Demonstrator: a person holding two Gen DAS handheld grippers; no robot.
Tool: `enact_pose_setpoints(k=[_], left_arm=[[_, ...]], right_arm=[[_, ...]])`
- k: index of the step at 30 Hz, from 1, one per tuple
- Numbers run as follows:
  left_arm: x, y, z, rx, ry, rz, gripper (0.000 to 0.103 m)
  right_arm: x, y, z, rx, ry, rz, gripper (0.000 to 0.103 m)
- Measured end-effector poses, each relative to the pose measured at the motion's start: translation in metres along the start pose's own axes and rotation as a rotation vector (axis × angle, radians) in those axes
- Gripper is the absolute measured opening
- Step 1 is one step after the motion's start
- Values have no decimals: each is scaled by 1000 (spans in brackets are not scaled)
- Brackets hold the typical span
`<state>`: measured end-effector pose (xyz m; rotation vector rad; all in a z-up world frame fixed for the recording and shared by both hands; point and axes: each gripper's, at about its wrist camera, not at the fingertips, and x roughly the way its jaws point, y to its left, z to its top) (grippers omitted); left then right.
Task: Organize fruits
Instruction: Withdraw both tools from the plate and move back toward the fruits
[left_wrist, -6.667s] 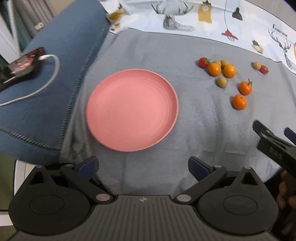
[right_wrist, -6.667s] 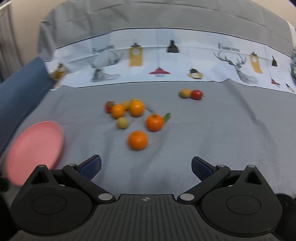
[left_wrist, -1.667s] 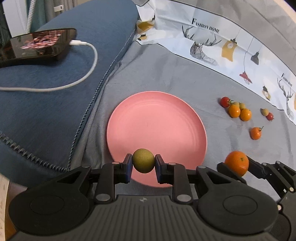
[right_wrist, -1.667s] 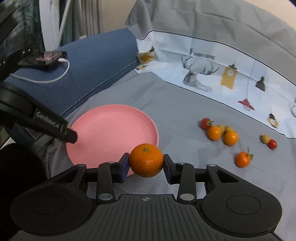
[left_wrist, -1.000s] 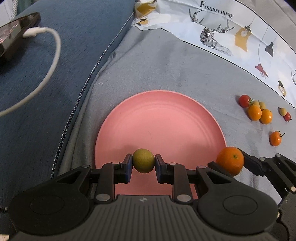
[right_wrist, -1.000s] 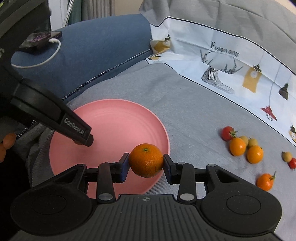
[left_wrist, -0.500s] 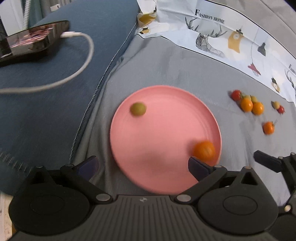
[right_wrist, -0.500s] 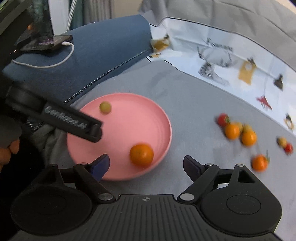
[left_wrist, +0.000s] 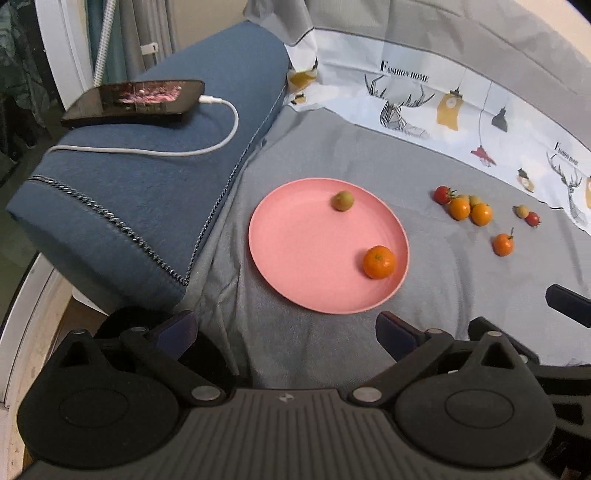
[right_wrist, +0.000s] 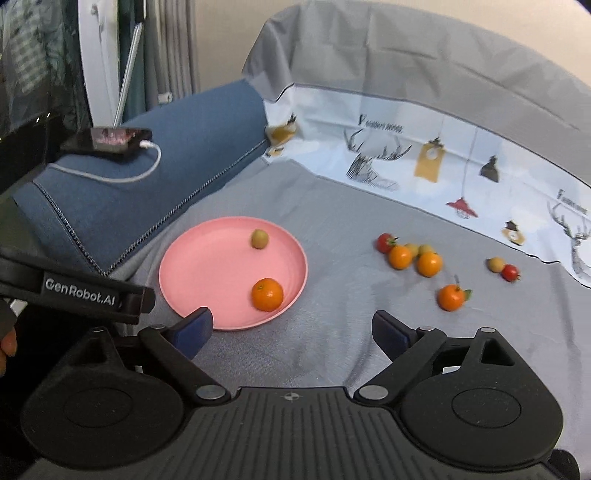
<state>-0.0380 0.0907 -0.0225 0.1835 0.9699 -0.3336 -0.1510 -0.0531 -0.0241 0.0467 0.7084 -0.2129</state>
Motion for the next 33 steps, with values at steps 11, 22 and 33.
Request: enact_pose_setpoints(k=[11, 22, 33], left_arm=[[-46, -6, -20, 4, -92, -2, 103], [-62, -7, -28, 15, -129, 6, 103], [-60, -3, -27, 10, -124, 3, 103]], right_arm=[[-49, 5, -10, 21, -107, -6, 97], [-69, 8, -15, 26, -156, -11, 98], [-68, 9, -15, 20, -150, -11, 98]])
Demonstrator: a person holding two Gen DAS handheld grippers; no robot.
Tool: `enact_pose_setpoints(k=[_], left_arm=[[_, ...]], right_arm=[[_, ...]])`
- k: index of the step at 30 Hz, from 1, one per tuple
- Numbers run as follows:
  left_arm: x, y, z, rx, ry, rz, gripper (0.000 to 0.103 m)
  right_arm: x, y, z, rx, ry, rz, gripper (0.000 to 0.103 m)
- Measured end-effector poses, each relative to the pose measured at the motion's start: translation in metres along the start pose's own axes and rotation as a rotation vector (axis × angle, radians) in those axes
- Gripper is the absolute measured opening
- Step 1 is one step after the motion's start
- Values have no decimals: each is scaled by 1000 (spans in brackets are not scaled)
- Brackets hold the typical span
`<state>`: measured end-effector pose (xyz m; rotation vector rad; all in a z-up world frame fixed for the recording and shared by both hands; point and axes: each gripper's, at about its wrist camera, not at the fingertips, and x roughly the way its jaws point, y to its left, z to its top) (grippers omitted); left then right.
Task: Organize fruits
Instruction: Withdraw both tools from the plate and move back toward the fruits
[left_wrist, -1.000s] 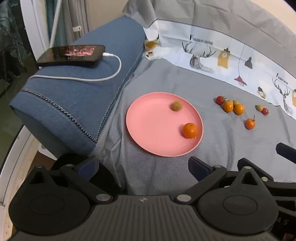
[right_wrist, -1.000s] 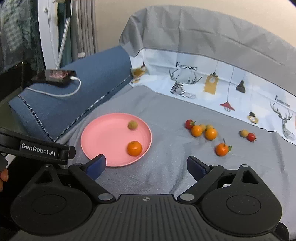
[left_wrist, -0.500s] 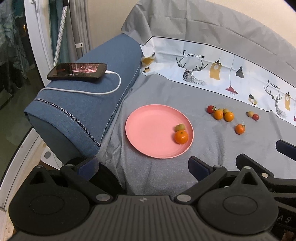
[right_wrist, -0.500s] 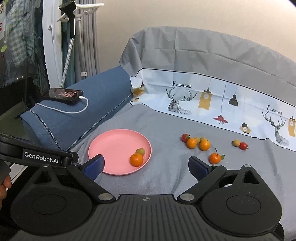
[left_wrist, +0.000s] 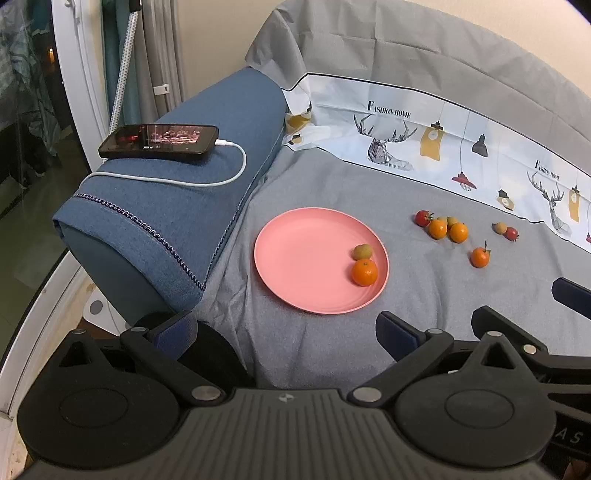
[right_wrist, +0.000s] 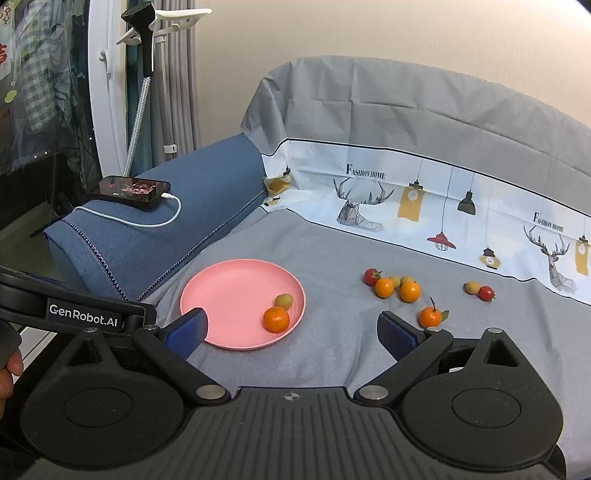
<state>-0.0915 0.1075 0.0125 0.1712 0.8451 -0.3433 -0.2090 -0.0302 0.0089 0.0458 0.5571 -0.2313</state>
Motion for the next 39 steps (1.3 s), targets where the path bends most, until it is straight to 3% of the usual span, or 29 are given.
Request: enact_pose_setpoints(k=[39], left_arm=[[24, -8, 3, 36, 68, 25, 103]], right_arm=[[25, -10, -5, 48, 74, 34, 98]])
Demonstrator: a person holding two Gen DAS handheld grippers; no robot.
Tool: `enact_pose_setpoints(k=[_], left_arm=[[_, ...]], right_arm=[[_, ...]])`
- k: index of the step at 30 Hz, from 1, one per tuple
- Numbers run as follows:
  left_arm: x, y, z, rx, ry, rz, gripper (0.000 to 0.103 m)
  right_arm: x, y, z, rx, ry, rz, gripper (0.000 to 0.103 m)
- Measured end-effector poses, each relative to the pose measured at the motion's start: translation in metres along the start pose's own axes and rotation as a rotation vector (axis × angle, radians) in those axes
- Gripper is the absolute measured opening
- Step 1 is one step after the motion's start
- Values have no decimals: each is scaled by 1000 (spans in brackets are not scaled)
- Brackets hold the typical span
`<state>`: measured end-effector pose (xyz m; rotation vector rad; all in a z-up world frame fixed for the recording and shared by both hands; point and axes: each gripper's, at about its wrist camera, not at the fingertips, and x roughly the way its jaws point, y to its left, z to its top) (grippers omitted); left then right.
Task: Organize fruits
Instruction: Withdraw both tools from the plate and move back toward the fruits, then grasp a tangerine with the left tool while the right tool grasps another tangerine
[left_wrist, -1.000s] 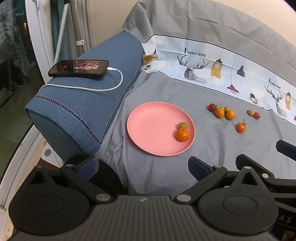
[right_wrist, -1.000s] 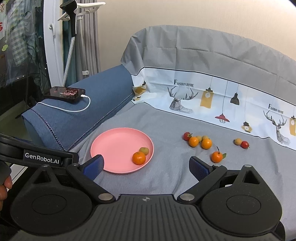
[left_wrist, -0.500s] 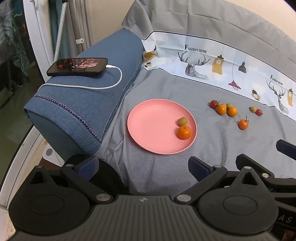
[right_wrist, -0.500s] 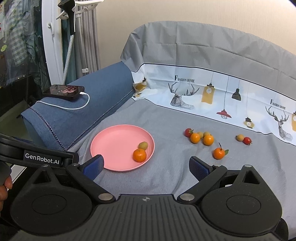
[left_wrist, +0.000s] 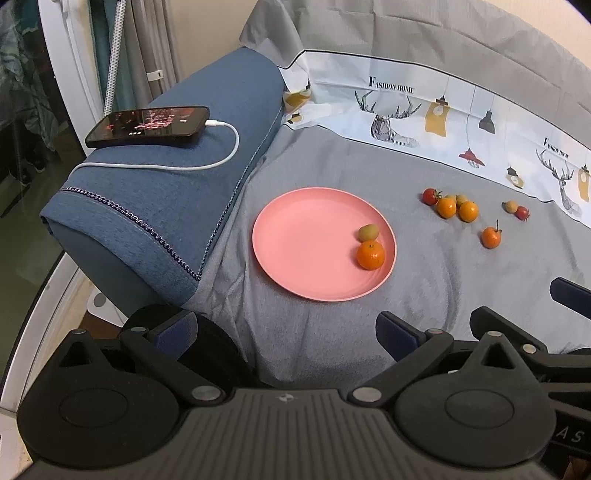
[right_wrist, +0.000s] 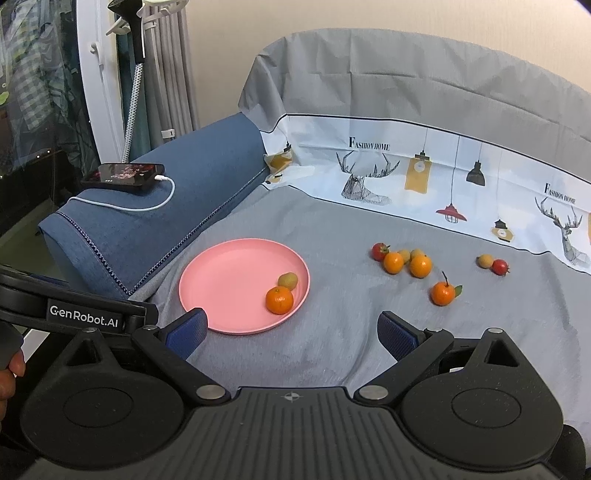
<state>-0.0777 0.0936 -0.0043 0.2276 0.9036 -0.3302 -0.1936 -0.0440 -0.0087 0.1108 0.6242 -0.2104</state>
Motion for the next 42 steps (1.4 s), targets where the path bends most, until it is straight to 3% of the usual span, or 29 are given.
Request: enact_pose_setpoints(k=[10, 24, 32, 36, 42], left_arm=[[15, -9, 4, 36, 40, 10, 103], [59, -29, 12, 80, 188, 14, 103], [91, -62, 31, 131, 246, 16, 103], [113, -86, 52, 130, 268, -15, 103], [164, -131, 94, 108, 229, -57, 103]], right_arm=[[12, -10, -3, 35, 27, 4, 98], [45, -48, -17, 189, 115, -17, 100], [77, -100, -36, 383, 208, -94, 100], [91, -124, -40, 386, 195, -162, 100], [130, -167, -37, 319, 126, -284, 100]])
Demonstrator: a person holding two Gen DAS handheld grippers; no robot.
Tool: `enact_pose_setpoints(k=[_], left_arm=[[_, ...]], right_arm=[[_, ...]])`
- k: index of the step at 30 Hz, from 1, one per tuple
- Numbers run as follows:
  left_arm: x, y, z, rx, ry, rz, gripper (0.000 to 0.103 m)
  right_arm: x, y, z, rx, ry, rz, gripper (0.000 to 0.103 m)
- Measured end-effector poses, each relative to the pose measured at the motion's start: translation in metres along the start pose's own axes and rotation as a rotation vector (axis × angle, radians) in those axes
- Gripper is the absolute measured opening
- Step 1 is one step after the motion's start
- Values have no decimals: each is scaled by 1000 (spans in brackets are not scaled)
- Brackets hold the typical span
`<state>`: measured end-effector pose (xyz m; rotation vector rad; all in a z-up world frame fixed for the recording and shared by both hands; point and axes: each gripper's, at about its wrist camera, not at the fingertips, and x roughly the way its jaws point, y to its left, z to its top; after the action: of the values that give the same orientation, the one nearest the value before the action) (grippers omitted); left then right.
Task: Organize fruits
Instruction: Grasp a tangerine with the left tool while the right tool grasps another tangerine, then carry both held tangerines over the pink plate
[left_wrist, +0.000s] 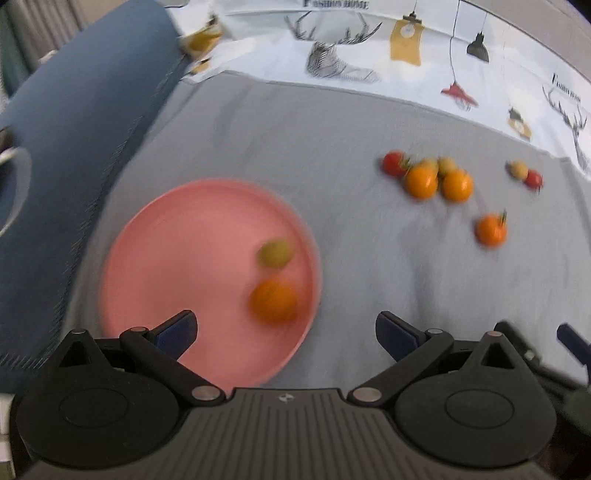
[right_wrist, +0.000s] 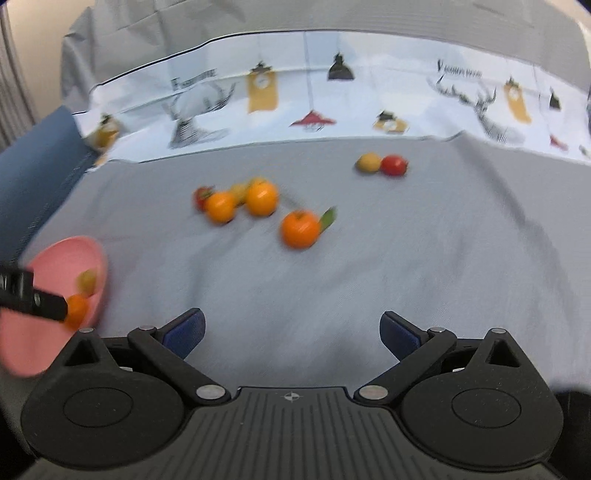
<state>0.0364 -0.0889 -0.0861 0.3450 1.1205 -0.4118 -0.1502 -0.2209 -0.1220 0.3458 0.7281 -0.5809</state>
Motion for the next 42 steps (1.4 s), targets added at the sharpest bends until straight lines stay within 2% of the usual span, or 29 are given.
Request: enact_pose_setpoints(k=[6, 11, 12, 14, 16, 18, 26, 27, 28, 29, 30, 32, 37, 42], left_arm=[[53, -45, 65, -35, 4, -110, 103], [98, -81, 103, -29, 22, -145, 103], [106, -86, 106, -19, 29, -147, 103], [124, -94, 112, -13, 62, -133, 103], [136, -95, 116, -29, 83, -125, 103], [137, -98, 118, -24, 43, -106, 103], [142, -104, 119, 43, 55, -86, 102], [140, -102, 119, 21, 48, -89, 92], [135, -100, 118, -3, 31, -97, 83], [130, -99, 117, -6, 23, -112, 51], [127, -99, 118, 3, 34, -137, 38], [121, -96, 117, -12, 45, -141, 38], [94, -86, 109, 7, 9, -144, 38], [41, -60, 80, 24, -42, -145, 38]], right_arm=[[63, -8, 28, -43, -51, -26, 100], [110, -10, 42, -97, -69, -39, 102], [118, -11, 40, -106, -54, -43, 102], [124, -15, 33, -117, -114, -41, 102], [125, -14, 32, -121, -120, -44, 102], [126, -14, 32, -114, -122, -40, 102], [125, -13, 31, -113, -126, -45, 101], [123, -13, 31, -114, -121, -47, 96], [120, -13, 31, -110, -124, -47, 74], [116, -12, 30, -117, -136, -33, 38], [113, -9, 29, -139, -143, -31, 39], [110, -5, 27, -161, -140, -41, 39], [94, -13, 35, -108, -144, -53, 39], [43, -19, 43, -79, -184, -50, 39]])
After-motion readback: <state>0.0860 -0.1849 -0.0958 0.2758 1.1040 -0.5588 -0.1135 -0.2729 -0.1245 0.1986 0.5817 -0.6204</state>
